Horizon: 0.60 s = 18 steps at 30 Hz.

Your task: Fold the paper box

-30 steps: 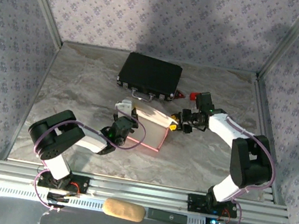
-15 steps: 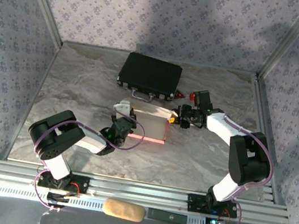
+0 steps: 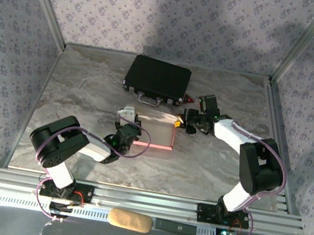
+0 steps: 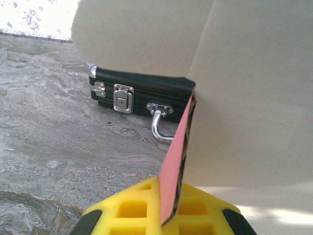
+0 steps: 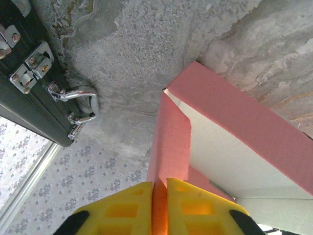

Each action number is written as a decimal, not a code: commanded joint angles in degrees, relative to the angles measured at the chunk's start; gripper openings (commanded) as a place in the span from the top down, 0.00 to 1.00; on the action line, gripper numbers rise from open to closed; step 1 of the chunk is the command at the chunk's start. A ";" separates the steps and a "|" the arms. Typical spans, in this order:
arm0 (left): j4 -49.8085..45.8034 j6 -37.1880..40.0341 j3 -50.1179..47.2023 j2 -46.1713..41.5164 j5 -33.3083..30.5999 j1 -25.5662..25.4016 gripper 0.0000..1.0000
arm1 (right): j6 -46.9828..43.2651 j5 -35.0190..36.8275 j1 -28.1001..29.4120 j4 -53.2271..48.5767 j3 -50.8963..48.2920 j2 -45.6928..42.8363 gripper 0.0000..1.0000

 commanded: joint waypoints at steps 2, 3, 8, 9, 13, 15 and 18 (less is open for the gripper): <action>3.04 -1.40 0.68 -0.89 14.72 -2.79 1.00 | 1.47 -4.42 4.21 5.04 -1.19 0.55 1.00; 3.09 -1.96 0.47 -0.96 15.04 -2.72 1.00 | 1.55 -4.14 4.26 5.12 -1.62 0.38 1.00; 3.46 -6.64 -0.75 -1.06 18.82 -1.63 1.00 | 0.98 -2.63 4.79 7.80 -4.34 0.22 1.00; 3.22 -7.27 -0.81 -1.20 19.26 -1.52 1.00 | 0.23 -2.53 4.87 7.92 -4.56 0.25 1.00; 1.26 -10.34 -1.65 -3.43 21.81 -0.67 0.99 | -4.74 0.65 5.37 6.49 -5.50 -1.81 1.00; -1.27 -11.78 -2.05 -5.49 23.28 -0.56 0.94 | -8.58 2.25 5.33 5.01 -5.66 -3.08 1.00; -5.49 -13.98 -2.23 -8.24 25.46 -0.54 0.86 | -14.60 4.77 5.31 2.05 -6.10 -5.26 1.00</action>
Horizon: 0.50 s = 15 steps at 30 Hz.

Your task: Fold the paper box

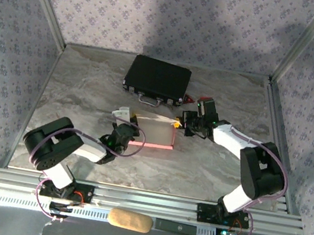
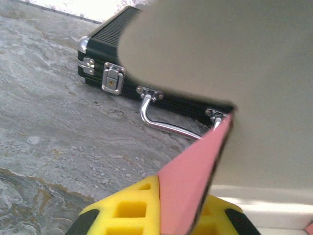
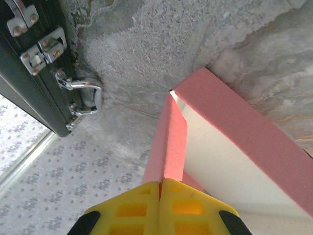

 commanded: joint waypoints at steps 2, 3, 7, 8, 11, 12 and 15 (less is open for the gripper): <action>-2.50 -6.10 0.41 -4.14 17.70 -2.42 0.76 | -10.48 1.26 3.40 -4.49 -1.43 -2.43 1.00; -3.12 -7.02 0.11 -4.94 18.24 -2.43 0.71 | -11.22 1.53 3.41 -4.27 -2.14 -2.62 1.00; -7.98 -9.30 0.38 -8.61 21.00 -2.38 0.63 | -11.12 1.10 3.48 0.07 -5.09 -1.56 1.00; -9.94 -9.59 0.50 -9.65 21.48 -2.40 0.61 | -11.37 1.10 3.50 1.02 -5.32 -1.28 1.00; -16.11 -10.08 1.01 -12.92 22.46 -2.38 0.54 | -12.42 1.70 3.84 0.90 -5.33 -0.92 1.00; -18.30 -10.53 1.10 -14.09 22.63 -2.40 0.52 | -12.88 2.07 4.03 0.36 -5.20 -0.99 1.00; -21.62 -11.62 0.42 -17.19 23.54 -2.39 0.49 | -14.24 3.30 4.50 -1.43 -4.93 -1.63 1.00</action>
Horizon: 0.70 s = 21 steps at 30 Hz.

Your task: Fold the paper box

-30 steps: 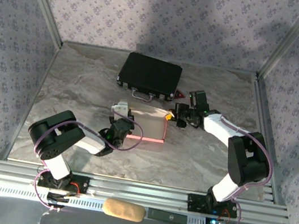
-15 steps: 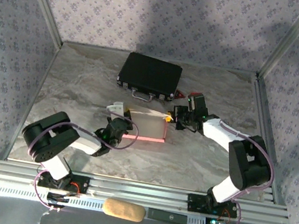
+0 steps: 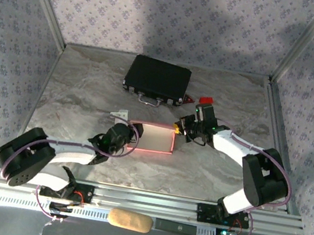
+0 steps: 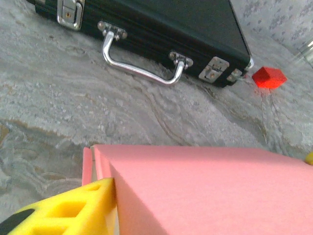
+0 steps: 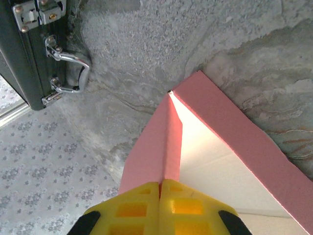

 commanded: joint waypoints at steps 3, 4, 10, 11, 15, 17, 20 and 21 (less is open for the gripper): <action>-3.81 -3.63 0.77 -5.89 11.29 -2.33 0.46 | -3.66 2.26 2.83 -4.32 -1.28 0.31 1.00; -4.64 -3.88 0.68 -6.66 11.85 -2.34 0.46 | -3.90 2.48 2.95 -4.44 -1.40 0.19 1.00; -11.53 -7.33 0.11 -12.77 15.59 -2.30 0.43 | -5.28 4.11 3.27 -5.09 -1.30 0.08 1.00; -11.92 -7.85 -0.26 -14.09 16.77 -2.38 0.43 | -5.27 4.25 3.31 -4.77 -1.43 0.06 1.00; -16.77 -10.39 -0.58 -19.86 20.80 -2.56 0.41 | -5.03 4.60 3.40 -4.19 -1.60 -0.14 1.00; -20.78 -12.30 -0.23 -22.87 22.86 -2.71 0.41 | -5.44 4.82 3.39 -4.53 -1.16 -0.29 1.00; -25.49 -15.78 -0.62 -28.23 25.07 -2.73 0.40 | -5.95 5.38 3.38 -5.28 -0.73 -0.27 1.00; -27.62 -16.85 -0.64 -29.91 25.37 -2.78 0.37 | -5.91 5.61 3.55 -5.36 -0.71 -0.27 1.00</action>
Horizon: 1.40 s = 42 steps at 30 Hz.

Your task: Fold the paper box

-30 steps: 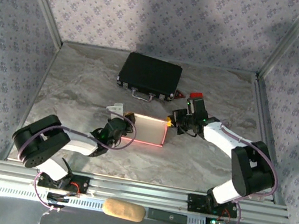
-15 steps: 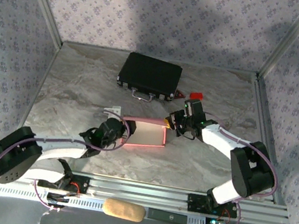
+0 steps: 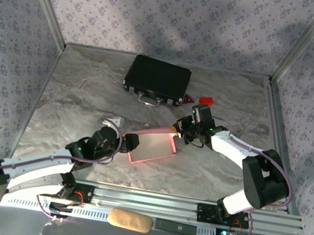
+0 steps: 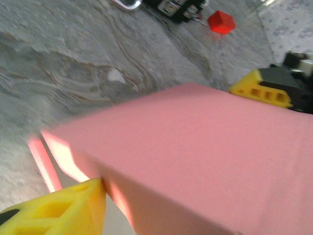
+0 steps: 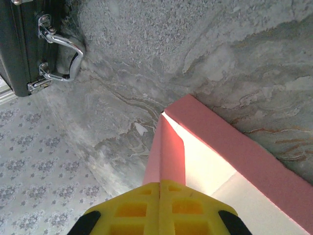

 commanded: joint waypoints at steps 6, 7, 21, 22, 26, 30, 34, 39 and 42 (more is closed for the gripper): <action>-10.92 -6.12 2.56 -9.08 8.83 -1.19 0.35 | -0.19 3.32 2.55 -2.83 -0.42 0.92 1.00; -11.28 -5.71 2.63 -8.80 8.64 -1.18 0.35 | 0.22 3.60 2.83 -2.81 -0.33 0.80 1.00; -8.97 0.70 7.36 4.31 -1.59 -3.53 0.71 | 1.19 5.25 1.31 -9.34 -0.93 -4.02 1.00; -8.81 1.26 7.99 5.26 -2.53 -3.99 0.71 | 1.02 4.78 0.92 -9.41 -0.75 -3.69 1.00; -8.49 3.02 11.35 9.69 -4.98 -4.66 0.73 | -0.25 2.32 -1.04 -8.04 0.96 -1.52 1.00; -9.02 7.65 16.40 12.71 -10.06 -4.61 0.73 | -1.57 -0.86 -2.36 -6.61 5.69 2.88 1.00; -9.51 13.81 21.26 16.40 -13.44 -2.67 0.74 | -3.26 -1.91 -2.80 -9.32 11.83 7.97 1.00; -4.13 18.35 19.84 20.93 -18.07 -1.78 0.77 | -3.09 -2.63 -4.15 -10.17 11.63 8.68 0.88; 2.36 20.39 16.73 22.67 -19.22 -1.64 0.77 | -3.07 -2.56 -5.86 -8.75 8.67 6.14 0.78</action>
